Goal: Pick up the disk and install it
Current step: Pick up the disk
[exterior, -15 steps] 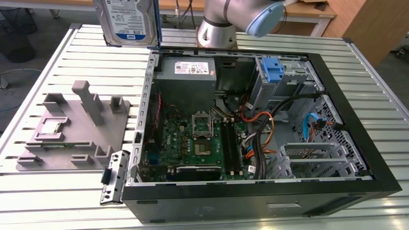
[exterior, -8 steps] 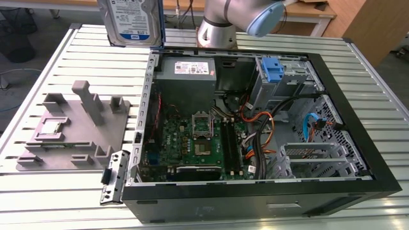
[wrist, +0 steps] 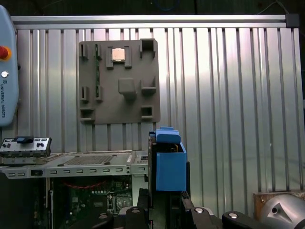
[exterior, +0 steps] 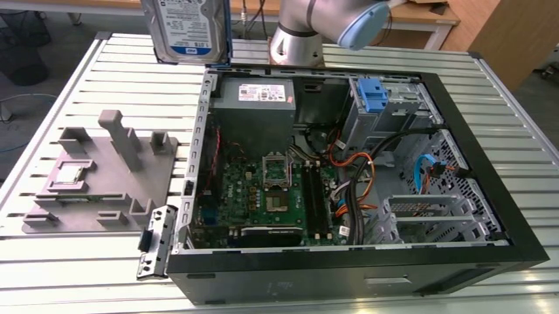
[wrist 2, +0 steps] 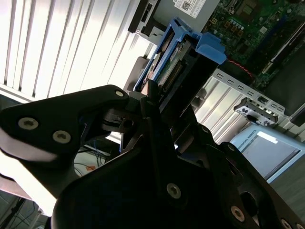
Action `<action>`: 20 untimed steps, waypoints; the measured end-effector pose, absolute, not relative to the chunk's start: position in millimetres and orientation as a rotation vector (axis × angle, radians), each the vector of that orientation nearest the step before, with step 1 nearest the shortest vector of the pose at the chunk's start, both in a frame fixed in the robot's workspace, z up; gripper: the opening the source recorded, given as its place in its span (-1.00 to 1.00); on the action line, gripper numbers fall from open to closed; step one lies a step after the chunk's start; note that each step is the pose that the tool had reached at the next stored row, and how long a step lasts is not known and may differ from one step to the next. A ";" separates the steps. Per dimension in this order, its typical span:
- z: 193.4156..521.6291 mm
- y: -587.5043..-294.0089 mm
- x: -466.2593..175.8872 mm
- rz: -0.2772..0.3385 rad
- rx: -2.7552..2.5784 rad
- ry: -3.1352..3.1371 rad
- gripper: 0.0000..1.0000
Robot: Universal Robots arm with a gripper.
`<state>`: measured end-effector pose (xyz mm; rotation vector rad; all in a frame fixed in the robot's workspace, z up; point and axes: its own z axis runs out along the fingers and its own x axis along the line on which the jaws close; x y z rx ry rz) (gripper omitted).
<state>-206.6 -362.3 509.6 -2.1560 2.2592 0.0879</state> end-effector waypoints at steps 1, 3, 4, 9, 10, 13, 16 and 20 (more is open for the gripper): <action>509.6 -362.3 -205.4 0.088 -2.156 2.259 -0.30; 509.6 -362.3 -203.1 0.088 -2.156 2.259 -0.30; 509.5 -362.3 -201.9 0.088 -2.156 2.259 -0.30; 509.5 -362.3 -196.2 0.088 -2.156 2.259 -0.30; 509.5 -362.3 -195.1 0.088 -2.156 2.259 -0.30; 509.6 -362.3 -192.8 0.088 -2.156 2.259 -0.30; 509.5 -362.2 -191.0 0.088 -2.156 2.259 -0.30; 509.5 -362.1 -190.2 0.088 -2.156 2.259 -0.30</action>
